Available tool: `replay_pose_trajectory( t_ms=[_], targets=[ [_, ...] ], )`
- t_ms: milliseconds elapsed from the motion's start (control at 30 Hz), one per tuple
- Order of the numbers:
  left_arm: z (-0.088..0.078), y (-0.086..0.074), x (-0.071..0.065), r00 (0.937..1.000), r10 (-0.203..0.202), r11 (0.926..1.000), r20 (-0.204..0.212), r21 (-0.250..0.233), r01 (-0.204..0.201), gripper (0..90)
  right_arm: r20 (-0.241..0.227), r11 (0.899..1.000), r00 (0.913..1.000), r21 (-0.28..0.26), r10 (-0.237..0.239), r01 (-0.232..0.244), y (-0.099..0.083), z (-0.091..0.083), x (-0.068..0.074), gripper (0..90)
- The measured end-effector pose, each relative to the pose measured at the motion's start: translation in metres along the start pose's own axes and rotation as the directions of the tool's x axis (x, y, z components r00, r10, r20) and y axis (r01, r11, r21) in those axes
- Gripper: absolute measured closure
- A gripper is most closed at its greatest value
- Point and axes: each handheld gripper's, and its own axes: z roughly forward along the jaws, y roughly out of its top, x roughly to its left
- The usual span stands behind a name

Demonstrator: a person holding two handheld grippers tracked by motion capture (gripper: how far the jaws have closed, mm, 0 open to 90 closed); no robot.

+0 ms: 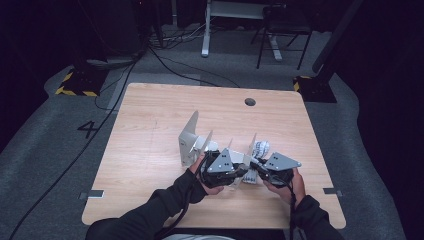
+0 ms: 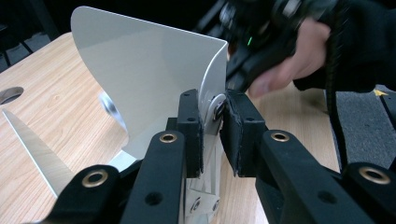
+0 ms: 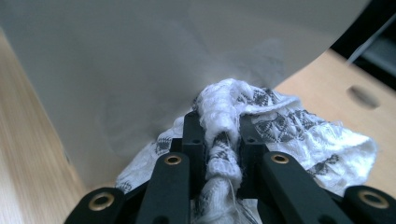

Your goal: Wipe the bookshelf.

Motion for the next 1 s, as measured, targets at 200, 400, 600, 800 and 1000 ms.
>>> replay_pose_trajectory(
  t_ms=[200,400,600,800,1000],
  targets=[
    [0.005,0.002,0.0,1.0,0.001,1.0,-0.006,-0.006,-0.001,77.6,0.016,0.996,0.9999,-0.094,-0.001,0.003,0.014,-0.025,-0.001,78.6],
    [0.007,0.003,0.0,1.0,-0.004,0.9999,-0.004,-0.01,0.004,77.5,0.004,0.987,0.9999,-0.162,-0.01,0.01,0.027,-0.047,0.003,78.8],
    [0.007,0.002,0.001,1.0,-0.005,0.9999,0.001,-0.013,0.005,77.4,-0.054,0.989,0.995,-0.123,-0.084,0.077,0.025,-0.051,0.015,78.7],
    [0.008,0.002,0.003,0.9999,-0.012,0.9998,-0.007,-0.018,0.012,77.0,-0.143,0.995,0.9851,-0.041,-0.096,0.091,0.008,-0.036,0.03,78.7],
    [0.009,0.002,0.004,0.9998,-0.017,0.9996,-0.012,-0.021,0.017,76.7,-0.18,0.994,0.98,0.049,-0.085,0.095,-0.008,-0.016,0.035,78.6]
  ],
)
